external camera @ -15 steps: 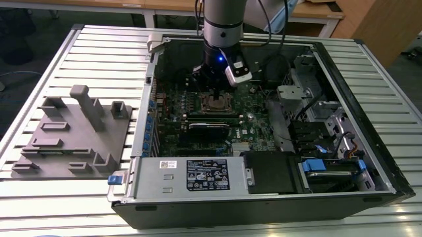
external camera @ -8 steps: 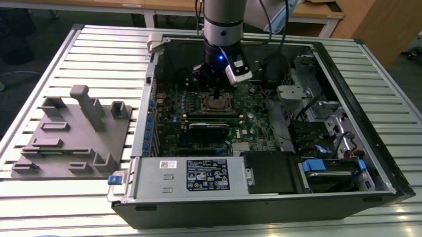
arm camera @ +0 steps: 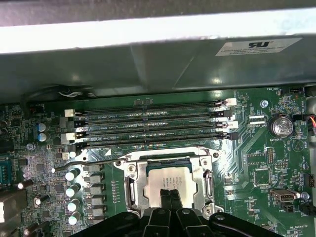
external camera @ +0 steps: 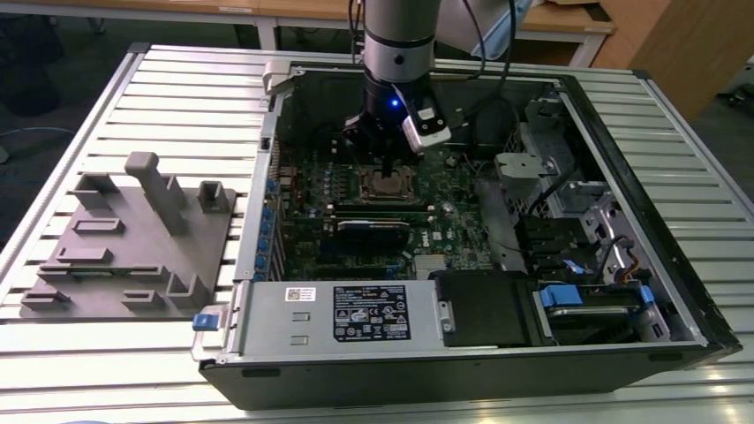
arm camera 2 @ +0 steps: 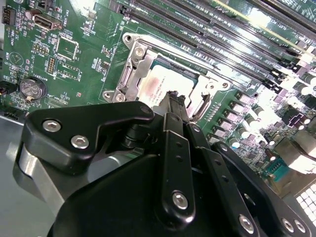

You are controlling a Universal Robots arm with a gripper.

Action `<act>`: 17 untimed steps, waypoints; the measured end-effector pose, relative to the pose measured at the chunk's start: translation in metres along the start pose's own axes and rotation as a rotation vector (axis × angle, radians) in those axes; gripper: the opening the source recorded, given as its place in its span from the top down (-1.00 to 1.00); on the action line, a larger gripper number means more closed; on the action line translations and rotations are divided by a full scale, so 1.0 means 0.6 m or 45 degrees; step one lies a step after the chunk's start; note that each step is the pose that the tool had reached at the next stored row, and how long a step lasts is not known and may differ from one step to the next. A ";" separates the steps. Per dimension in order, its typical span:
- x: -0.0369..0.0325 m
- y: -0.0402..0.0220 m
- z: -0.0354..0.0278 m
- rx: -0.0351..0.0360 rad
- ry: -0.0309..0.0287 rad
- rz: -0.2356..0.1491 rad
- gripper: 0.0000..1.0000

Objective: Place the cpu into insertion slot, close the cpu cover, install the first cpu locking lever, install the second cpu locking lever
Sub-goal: 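Install the first cpu locking lever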

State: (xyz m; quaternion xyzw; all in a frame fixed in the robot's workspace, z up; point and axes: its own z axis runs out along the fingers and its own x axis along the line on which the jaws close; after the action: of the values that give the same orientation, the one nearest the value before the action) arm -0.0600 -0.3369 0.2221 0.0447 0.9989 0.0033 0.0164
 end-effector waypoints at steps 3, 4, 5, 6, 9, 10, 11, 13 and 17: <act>0.000 0.000 -0.001 0.0005 0.0002 0.000 0.79; 0.000 0.000 -0.002 0.0006 0.0003 0.000 0.79; 0.000 0.000 -0.003 0.0001 0.0001 0.000 0.79; 0.000 0.000 -0.005 0.0000 0.0000 0.000 0.79; 0.000 0.000 -0.011 0.0000 0.0000 0.000 0.79; 0.000 0.000 -0.013 0.0001 0.0000 0.000 0.79; 0.000 0.000 -0.015 0.0000 0.0000 0.000 0.79; -0.001 0.000 -0.018 -0.0001 -0.0001 0.000 0.79; -0.001 0.000 -0.021 -0.0003 -0.0002 0.000 0.79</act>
State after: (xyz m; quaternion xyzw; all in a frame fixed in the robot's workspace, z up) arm -0.0600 -0.3368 0.2348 0.0447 0.9989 0.0034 0.0164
